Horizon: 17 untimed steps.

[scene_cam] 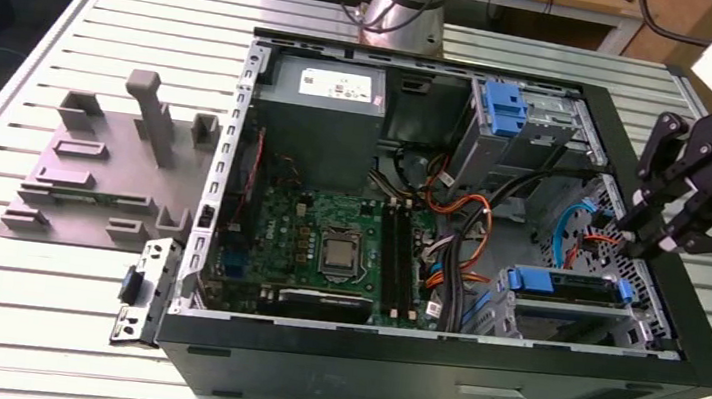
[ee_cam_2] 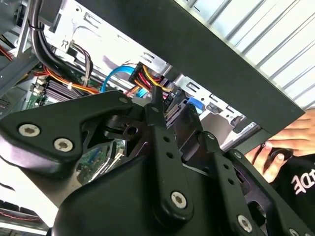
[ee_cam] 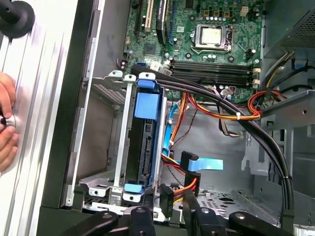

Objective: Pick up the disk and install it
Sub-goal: 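Insert the first disk wire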

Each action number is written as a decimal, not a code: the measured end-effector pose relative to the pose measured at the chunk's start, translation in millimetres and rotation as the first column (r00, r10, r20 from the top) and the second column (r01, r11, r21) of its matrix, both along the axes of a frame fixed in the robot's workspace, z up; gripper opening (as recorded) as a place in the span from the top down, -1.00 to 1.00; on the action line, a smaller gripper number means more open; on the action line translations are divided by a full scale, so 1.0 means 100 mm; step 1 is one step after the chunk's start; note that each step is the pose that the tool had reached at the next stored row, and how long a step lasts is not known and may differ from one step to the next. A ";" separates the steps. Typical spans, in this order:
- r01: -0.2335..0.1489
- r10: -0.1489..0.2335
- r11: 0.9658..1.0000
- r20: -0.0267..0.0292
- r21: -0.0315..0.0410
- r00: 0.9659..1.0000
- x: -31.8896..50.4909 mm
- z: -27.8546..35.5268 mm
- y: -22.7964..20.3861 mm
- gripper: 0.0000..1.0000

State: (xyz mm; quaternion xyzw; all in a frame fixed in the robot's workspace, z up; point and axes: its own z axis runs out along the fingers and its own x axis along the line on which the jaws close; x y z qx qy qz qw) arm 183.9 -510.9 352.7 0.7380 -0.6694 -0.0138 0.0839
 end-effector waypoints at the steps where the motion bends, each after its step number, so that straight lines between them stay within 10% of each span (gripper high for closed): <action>1: -0.005 0.005 1.000 0.000 -0.001 1.000 0.000 -0.007 0.000 0.26; 7: -0.029 0.029 0.999 -0.002 -0.016 1.000 -0.001 -0.050 0.000 0.26; 17: -0.037 0.037 0.999 -0.002 -0.020 0.999 -0.003 -0.049 0.000 0.66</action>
